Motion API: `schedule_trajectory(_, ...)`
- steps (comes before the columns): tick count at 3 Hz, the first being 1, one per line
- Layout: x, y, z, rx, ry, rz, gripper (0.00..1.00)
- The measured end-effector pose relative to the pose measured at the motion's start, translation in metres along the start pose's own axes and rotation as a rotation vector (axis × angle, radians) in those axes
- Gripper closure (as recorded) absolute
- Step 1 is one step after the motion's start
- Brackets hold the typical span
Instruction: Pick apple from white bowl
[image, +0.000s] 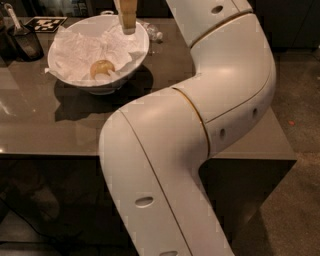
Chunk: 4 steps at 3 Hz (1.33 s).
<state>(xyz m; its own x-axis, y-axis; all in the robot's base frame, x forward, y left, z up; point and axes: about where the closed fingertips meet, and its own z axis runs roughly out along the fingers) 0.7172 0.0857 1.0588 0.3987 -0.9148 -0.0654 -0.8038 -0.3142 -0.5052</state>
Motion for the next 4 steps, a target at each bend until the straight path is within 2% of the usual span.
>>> schedule_trajectory(4,0.01,0.01,0.014,-0.055,0.038,-0.031,0.05)
